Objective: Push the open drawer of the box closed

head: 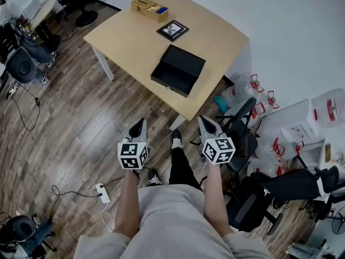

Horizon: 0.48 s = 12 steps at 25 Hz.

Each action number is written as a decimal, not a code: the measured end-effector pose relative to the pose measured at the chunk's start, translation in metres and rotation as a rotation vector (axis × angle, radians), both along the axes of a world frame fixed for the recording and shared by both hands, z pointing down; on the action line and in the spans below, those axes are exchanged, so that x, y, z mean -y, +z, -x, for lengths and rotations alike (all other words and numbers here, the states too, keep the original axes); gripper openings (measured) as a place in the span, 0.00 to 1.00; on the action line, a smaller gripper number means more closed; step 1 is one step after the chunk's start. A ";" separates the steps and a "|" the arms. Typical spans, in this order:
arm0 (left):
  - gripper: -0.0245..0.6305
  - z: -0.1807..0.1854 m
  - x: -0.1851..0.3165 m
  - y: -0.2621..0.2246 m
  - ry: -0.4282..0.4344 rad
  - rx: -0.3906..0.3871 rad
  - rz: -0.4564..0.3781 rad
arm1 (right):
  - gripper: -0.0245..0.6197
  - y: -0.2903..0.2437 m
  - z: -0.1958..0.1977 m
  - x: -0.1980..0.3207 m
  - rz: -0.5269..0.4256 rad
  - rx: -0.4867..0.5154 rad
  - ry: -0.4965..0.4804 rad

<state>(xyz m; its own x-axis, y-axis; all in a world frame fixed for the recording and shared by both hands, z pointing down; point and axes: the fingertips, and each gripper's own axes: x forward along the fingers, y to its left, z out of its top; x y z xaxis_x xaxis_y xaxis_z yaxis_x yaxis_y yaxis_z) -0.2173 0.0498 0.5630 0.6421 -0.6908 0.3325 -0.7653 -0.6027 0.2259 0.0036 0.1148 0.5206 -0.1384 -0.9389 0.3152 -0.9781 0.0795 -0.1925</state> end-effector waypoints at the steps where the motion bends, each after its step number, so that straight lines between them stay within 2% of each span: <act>1: 0.12 -0.002 0.006 0.000 0.001 0.004 -0.006 | 0.04 -0.001 -0.002 0.011 -0.005 -0.015 -0.021; 6: 0.12 -0.022 0.043 0.009 -0.001 0.028 0.004 | 0.04 0.002 -0.026 0.071 0.014 -0.054 -0.112; 12: 0.12 -0.065 0.101 0.021 -0.017 0.061 0.031 | 0.04 0.006 -0.077 0.165 0.059 -0.074 -0.198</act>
